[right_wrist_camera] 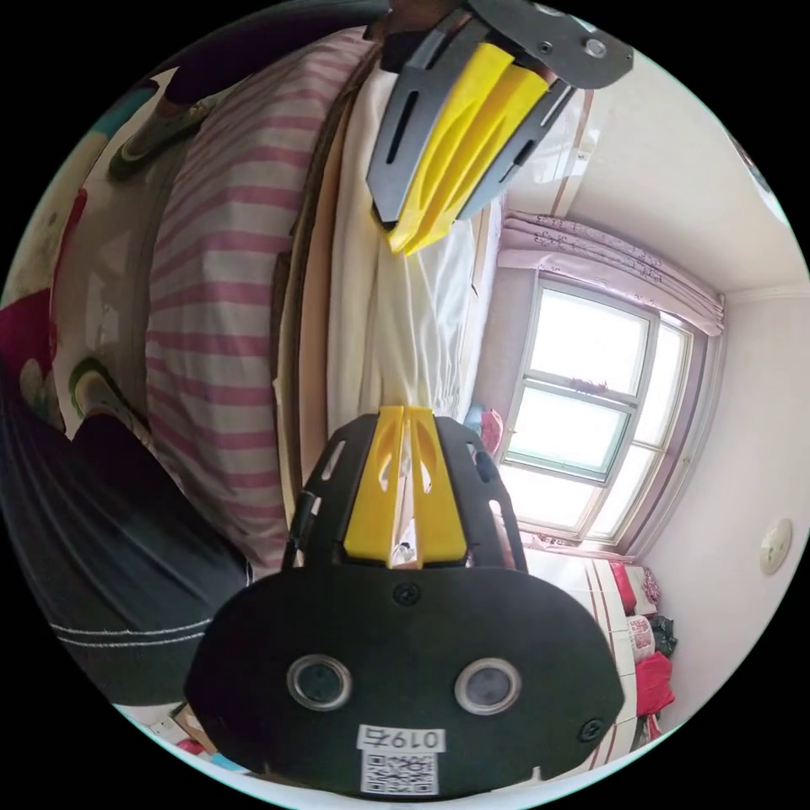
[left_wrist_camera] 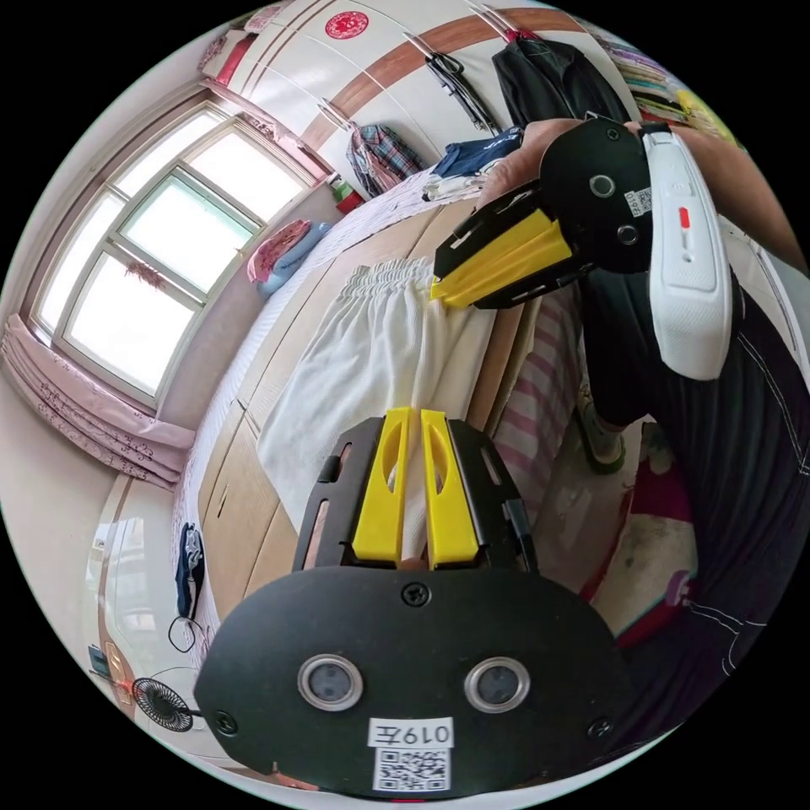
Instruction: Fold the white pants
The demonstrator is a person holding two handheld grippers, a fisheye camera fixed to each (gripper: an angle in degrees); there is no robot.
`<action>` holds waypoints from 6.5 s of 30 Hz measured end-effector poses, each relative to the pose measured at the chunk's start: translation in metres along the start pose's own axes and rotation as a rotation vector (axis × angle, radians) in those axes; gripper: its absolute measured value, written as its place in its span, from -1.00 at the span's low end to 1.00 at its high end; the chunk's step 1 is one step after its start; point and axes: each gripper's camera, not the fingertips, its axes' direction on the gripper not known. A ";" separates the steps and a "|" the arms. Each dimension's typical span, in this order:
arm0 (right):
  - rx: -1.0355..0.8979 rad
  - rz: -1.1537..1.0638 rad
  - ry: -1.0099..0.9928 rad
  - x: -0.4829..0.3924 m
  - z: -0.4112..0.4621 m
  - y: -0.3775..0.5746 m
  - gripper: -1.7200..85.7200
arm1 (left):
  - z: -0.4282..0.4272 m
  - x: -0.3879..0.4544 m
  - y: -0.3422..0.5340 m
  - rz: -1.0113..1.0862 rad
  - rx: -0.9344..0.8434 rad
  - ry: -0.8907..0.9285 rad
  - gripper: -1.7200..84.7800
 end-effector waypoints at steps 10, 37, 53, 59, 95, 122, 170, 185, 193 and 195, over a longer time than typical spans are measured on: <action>-0.021 0.002 0.055 -0.049 -0.020 -0.025 -0.98 | 0.001 -0.008 0.023 -0.014 -0.009 0.038 -0.94; -0.241 0.529 -0.106 -0.089 -0.054 -0.044 -0.98 | -0.046 -0.112 0.200 -0.667 -0.049 0.032 -0.94; -0.221 0.517 -0.120 -0.120 -0.084 -0.040 -0.98 | -0.060 -0.081 0.198 -0.598 -0.088 -0.074 -0.94; -0.221 0.610 -0.199 -0.112 -0.100 -0.020 -0.98 | -0.068 -0.083 0.193 -0.603 -0.118 -0.070 -0.94; -0.190 1.527 -0.598 -0.144 -0.222 0.078 -0.98 | -0.166 -0.014 0.162 -0.871 -0.059 0.072 -0.94; 0.006 1.472 -0.503 -0.152 -0.254 0.097 -0.98 | -0.221 0.026 0.141 -0.841 0.030 0.047 -0.94; 0.195 0.902 -0.304 -0.226 -0.014 0.035 -0.84 | -0.037 -0.196 0.259 -1.012 -0.113 0.540 -0.70; 0.355 0.784 -0.329 -0.267 -0.009 -0.014 -0.85 | 0.034 -0.232 0.306 -1.190 -0.168 0.656 -0.82; 0.409 0.613 -0.334 -0.284 -0.011 -0.068 -0.67 | 0.052 -0.254 0.320 -1.149 -0.115 0.751 -0.90; 0.423 0.569 -0.314 -0.287 -0.014 -0.083 -0.64 | 0.052 -0.264 0.322 -1.136 -0.088 0.772 -0.91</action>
